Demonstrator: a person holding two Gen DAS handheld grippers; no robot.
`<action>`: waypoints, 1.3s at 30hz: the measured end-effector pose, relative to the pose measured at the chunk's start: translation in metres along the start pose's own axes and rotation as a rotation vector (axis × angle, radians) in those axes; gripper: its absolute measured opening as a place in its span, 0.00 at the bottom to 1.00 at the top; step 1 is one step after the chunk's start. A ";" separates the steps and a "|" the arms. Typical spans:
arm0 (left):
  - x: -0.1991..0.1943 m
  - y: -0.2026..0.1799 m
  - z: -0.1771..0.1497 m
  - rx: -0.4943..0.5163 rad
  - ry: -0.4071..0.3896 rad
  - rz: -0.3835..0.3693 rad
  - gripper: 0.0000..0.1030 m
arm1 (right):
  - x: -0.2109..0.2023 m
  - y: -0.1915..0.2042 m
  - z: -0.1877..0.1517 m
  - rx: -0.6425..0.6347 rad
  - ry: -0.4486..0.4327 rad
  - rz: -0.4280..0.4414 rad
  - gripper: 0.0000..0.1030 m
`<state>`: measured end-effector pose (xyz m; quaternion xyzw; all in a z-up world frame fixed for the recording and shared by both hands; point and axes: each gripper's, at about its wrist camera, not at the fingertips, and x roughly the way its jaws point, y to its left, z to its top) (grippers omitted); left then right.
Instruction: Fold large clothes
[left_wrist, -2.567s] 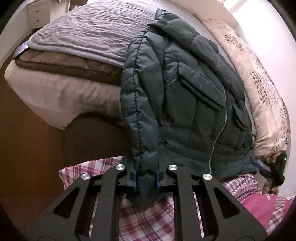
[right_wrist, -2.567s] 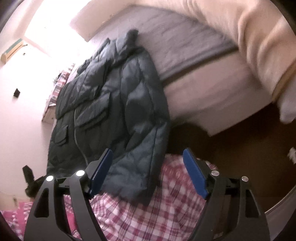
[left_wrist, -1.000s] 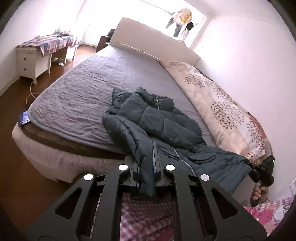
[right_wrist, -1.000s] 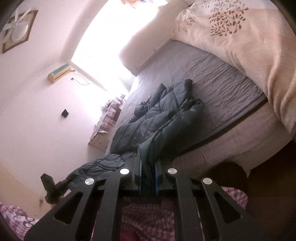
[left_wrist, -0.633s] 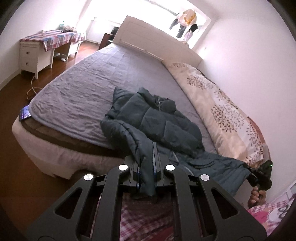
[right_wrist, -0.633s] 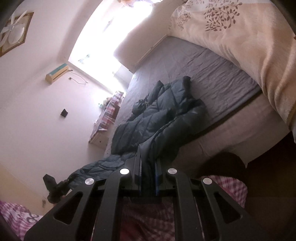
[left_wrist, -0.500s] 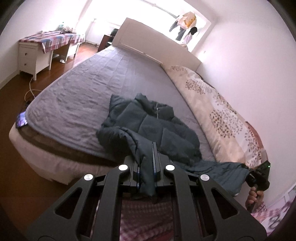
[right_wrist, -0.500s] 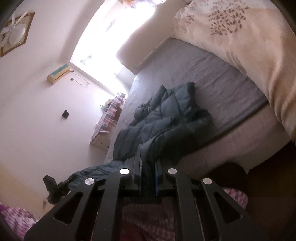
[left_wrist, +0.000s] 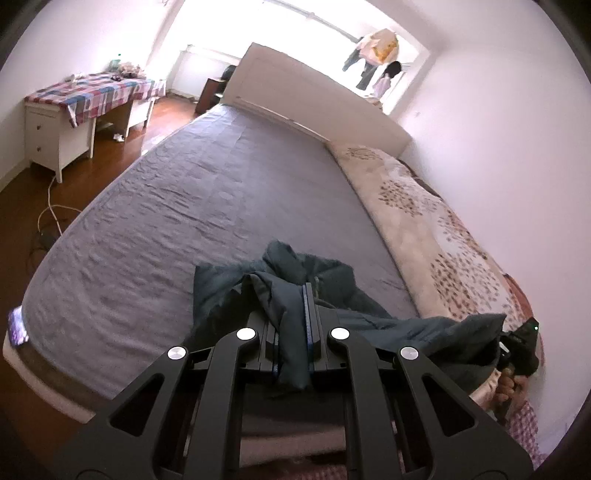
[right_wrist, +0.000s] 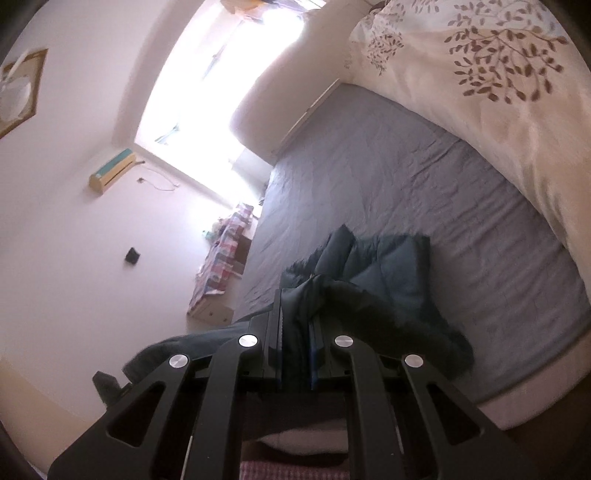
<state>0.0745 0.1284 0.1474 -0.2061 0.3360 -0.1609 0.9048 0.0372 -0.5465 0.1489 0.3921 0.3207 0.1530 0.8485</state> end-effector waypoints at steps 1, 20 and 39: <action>0.010 0.001 0.008 -0.009 0.000 0.008 0.10 | 0.010 -0.001 0.008 0.004 0.000 -0.008 0.11; 0.259 0.070 0.087 -0.156 0.097 0.218 0.10 | 0.227 -0.082 0.112 0.104 0.065 -0.232 0.11; 0.301 0.092 0.083 -0.230 0.135 0.230 0.62 | 0.269 -0.126 0.112 0.208 0.126 -0.213 0.59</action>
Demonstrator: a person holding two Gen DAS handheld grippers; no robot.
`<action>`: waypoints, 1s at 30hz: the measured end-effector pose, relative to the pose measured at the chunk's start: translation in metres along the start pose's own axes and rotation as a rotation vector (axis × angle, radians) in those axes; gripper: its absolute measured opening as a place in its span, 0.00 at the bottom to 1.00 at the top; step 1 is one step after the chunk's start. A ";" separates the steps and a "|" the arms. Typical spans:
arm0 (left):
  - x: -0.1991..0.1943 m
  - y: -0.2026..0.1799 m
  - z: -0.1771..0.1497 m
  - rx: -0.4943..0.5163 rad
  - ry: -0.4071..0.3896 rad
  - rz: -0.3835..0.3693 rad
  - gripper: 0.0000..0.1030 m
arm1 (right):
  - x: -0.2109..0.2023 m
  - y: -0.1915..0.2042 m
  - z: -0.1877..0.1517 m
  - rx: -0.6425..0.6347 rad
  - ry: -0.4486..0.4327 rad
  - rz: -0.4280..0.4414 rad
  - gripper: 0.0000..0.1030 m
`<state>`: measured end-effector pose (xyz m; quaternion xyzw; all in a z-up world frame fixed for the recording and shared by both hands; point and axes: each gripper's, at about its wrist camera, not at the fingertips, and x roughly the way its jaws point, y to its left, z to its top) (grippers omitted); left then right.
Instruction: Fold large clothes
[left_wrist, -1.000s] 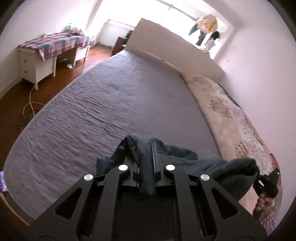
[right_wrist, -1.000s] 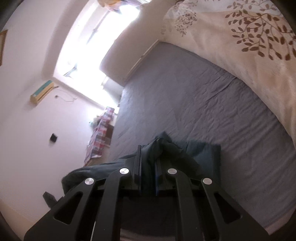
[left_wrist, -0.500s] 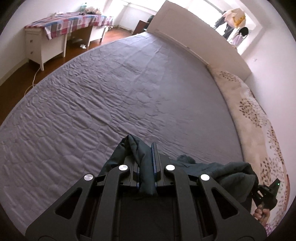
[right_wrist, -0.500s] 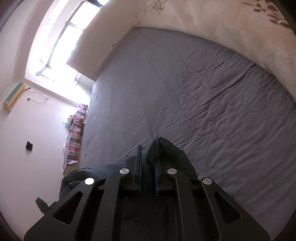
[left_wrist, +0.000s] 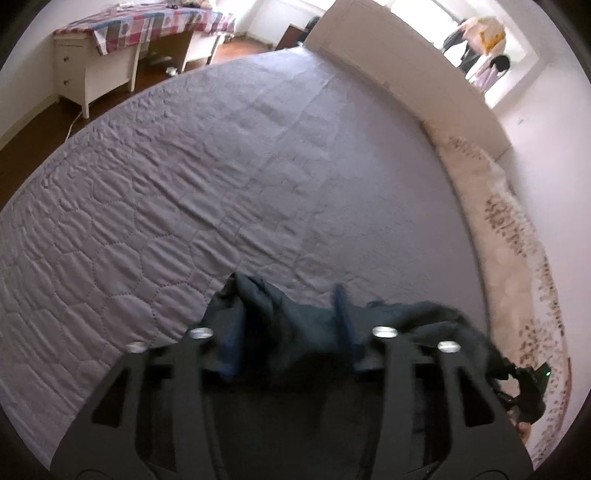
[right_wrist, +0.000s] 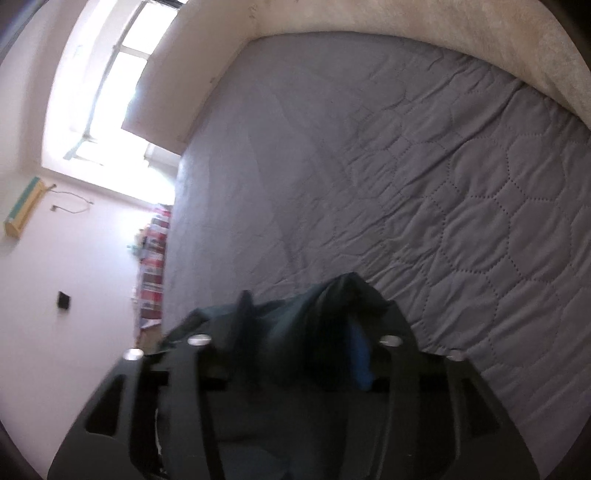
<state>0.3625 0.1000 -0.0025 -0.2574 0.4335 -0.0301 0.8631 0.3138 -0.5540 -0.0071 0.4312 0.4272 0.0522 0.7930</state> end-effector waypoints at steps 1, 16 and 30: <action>-0.009 0.000 0.001 0.001 -0.042 0.020 0.82 | -0.008 0.002 -0.001 -0.001 -0.011 0.014 0.69; -0.105 0.058 -0.073 -0.028 -0.047 0.043 0.86 | -0.108 -0.006 -0.075 -0.126 -0.073 -0.046 0.80; -0.114 0.087 -0.188 -0.204 0.100 -0.049 0.88 | -0.151 -0.074 -0.220 -0.110 0.011 -0.114 0.83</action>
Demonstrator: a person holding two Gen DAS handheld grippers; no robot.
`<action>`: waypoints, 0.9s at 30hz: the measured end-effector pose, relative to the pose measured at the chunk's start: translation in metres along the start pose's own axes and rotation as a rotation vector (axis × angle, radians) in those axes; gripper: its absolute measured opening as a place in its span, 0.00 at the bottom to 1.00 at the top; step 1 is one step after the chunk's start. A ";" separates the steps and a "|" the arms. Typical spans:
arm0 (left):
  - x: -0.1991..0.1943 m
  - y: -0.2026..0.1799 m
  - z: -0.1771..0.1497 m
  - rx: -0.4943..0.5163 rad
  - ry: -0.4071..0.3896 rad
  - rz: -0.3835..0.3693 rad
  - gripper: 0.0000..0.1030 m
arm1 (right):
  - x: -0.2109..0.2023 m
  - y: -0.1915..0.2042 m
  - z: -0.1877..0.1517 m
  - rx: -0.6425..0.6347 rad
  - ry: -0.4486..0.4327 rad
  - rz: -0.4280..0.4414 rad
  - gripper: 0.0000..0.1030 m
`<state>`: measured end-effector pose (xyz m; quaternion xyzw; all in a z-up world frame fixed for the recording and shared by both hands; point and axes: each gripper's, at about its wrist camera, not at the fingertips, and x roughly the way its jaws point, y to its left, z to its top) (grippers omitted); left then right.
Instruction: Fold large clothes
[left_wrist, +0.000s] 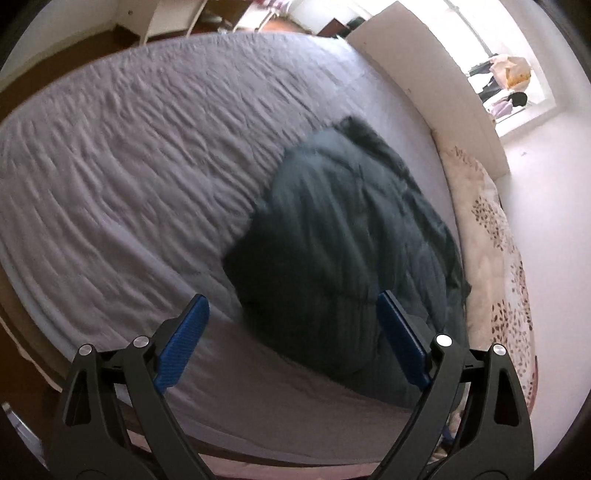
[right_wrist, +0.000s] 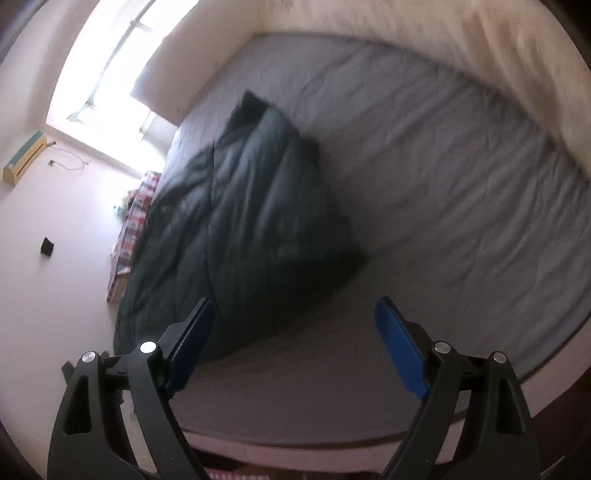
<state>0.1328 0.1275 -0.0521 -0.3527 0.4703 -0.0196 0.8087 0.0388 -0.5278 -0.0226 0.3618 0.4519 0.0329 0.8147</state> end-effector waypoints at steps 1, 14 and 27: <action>0.007 -0.003 -0.004 0.006 0.008 0.003 0.88 | 0.006 0.000 -0.005 0.009 0.016 0.005 0.83; 0.051 -0.010 0.003 -0.128 0.014 -0.071 0.85 | 0.047 -0.001 0.010 0.220 -0.008 0.104 0.84; 0.014 -0.032 0.002 0.018 -0.052 -0.112 0.17 | 0.043 0.005 0.020 0.208 -0.050 0.135 0.24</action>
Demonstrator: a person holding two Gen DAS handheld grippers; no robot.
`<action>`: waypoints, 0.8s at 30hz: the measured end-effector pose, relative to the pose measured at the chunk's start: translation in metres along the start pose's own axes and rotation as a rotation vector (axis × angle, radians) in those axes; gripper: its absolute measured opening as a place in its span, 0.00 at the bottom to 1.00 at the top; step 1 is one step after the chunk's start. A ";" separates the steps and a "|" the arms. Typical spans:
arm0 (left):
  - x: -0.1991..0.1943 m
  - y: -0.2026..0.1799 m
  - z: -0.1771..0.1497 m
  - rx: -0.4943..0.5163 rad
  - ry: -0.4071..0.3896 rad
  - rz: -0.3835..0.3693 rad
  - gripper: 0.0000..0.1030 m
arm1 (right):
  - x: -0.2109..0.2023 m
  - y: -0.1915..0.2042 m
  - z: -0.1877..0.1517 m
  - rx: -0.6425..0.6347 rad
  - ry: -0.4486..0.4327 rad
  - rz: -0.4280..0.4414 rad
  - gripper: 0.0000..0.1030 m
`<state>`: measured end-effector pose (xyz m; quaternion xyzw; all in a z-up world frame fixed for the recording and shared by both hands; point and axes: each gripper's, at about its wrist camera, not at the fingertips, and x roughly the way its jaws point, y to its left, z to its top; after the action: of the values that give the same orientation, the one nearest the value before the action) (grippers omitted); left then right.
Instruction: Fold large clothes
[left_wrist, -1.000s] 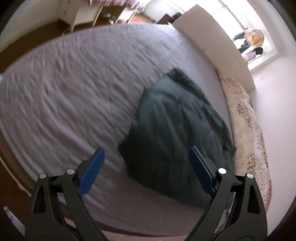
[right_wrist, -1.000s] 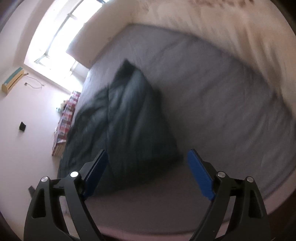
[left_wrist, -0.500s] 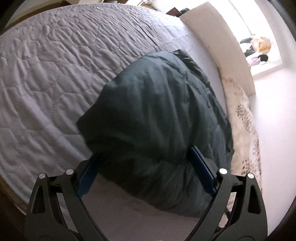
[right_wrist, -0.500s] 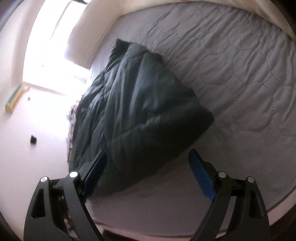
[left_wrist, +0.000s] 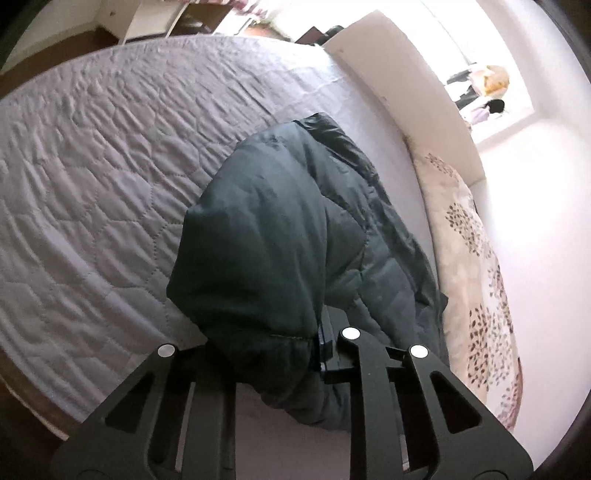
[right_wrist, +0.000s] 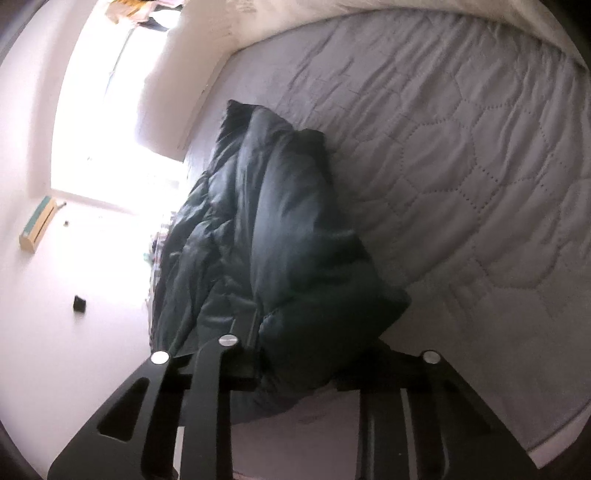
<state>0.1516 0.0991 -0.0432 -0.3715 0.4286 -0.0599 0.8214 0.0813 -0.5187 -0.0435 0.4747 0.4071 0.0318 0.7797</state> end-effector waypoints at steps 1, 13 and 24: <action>-0.008 0.002 -0.001 0.010 0.001 0.000 0.17 | -0.003 0.002 -0.002 -0.009 0.003 -0.003 0.24; -0.079 0.052 -0.060 0.031 0.053 0.015 0.18 | -0.055 0.002 -0.059 -0.148 0.044 -0.066 0.24; -0.084 0.076 -0.090 0.077 0.057 0.044 0.20 | -0.054 -0.011 -0.069 -0.211 0.042 -0.142 0.28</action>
<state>0.0147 0.1383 -0.0699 -0.3283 0.4574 -0.0689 0.8235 -0.0046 -0.4991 -0.0340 0.3593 0.4504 0.0290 0.8168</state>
